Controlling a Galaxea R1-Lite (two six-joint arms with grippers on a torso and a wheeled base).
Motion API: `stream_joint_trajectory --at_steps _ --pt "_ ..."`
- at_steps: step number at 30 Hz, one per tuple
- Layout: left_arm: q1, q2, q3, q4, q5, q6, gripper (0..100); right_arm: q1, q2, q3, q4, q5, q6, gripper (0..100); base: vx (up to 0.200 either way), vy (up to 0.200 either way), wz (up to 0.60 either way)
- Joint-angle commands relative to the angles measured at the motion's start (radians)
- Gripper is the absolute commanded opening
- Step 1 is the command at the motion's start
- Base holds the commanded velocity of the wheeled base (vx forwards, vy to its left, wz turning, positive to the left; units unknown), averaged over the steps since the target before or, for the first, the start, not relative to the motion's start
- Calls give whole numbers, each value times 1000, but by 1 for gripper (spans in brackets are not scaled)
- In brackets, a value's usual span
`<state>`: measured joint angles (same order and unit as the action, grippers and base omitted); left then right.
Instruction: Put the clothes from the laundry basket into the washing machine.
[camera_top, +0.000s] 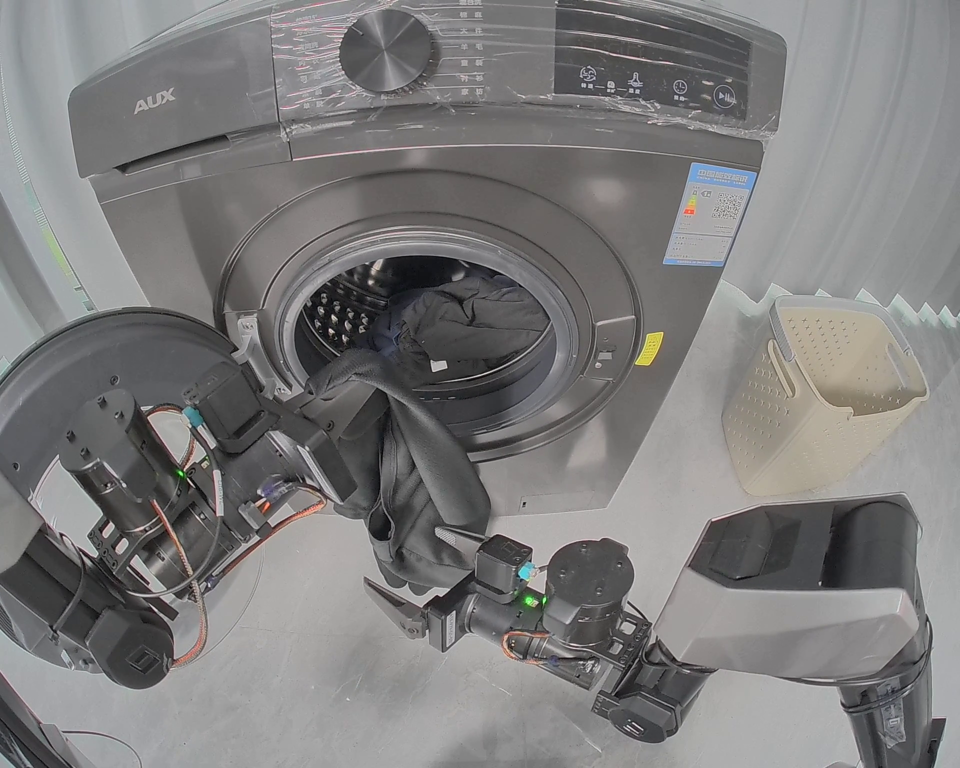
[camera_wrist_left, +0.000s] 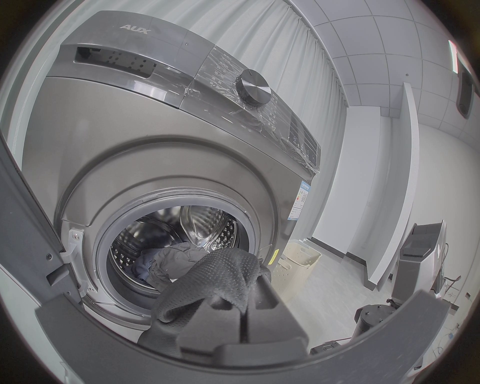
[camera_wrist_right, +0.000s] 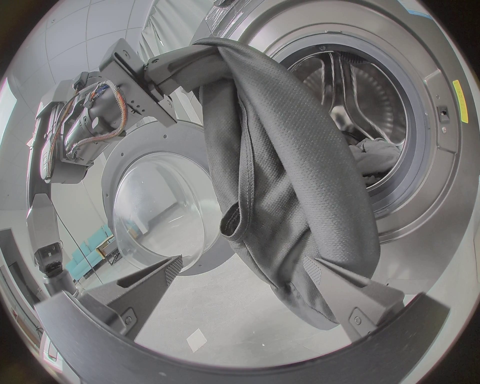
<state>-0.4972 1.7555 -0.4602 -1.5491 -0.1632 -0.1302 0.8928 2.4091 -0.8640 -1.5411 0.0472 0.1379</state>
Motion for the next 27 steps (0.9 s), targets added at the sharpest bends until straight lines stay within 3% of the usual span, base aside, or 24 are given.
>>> stream_joint_trajectory --at_steps 1,24,27 --pt "-1 1 0 -2 1 0 0 -3 4 -21 1 0 -1 100 0 0 0" --pt "-1 -2 0 0 1 1 0 -60 165 -251 19 -1 -3 100 0 0 0" --pt "-1 -1 0 -2 1 1 0 -72 174 -286 21 -23 -3 100 0 0 0"
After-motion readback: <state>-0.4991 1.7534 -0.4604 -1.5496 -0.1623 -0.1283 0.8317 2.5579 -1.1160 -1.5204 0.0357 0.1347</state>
